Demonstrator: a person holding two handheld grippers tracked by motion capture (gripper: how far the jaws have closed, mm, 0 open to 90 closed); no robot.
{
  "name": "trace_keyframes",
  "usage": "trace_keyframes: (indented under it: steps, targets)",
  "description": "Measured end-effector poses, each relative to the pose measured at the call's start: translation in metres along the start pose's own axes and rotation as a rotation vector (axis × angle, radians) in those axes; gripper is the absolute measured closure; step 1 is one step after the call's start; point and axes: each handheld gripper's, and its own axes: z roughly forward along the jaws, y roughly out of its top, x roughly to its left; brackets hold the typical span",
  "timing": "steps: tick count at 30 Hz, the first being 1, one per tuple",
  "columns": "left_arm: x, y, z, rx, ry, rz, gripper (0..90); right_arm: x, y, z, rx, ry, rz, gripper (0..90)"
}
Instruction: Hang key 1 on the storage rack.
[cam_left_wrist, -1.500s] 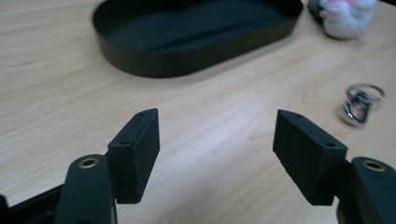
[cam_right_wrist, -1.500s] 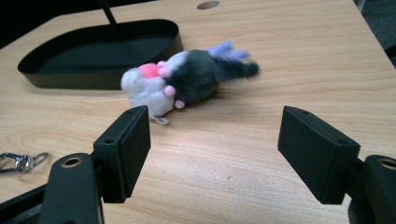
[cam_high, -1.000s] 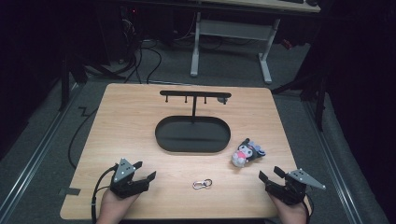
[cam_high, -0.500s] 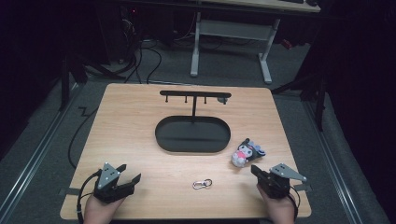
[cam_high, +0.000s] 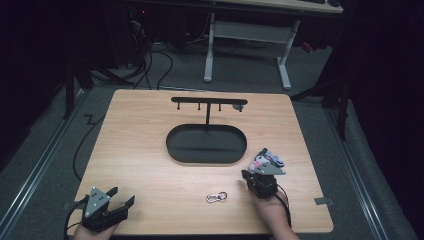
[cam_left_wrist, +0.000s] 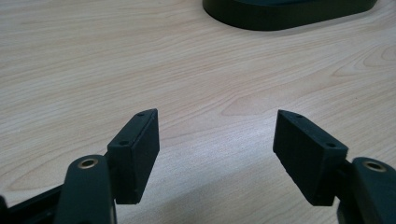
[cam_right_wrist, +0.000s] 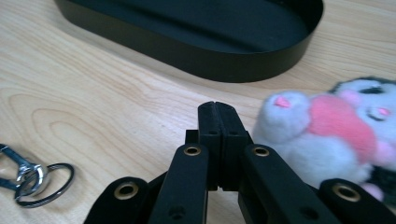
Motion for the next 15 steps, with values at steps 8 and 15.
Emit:
trace_keyframes:
  steps: [8,15]
  targets:
    - [-0.002,0.005,0.005,-0.006,-0.016,0.018,32.3,-0.009,-0.006,-0.009,-0.006,-0.036,0.028,90.0]
    - [-0.004,0.009,0.01,-0.009,-0.036,0.03,32.3,-0.02,-0.014,-0.019,-0.011,-0.057,0.071,90.0]
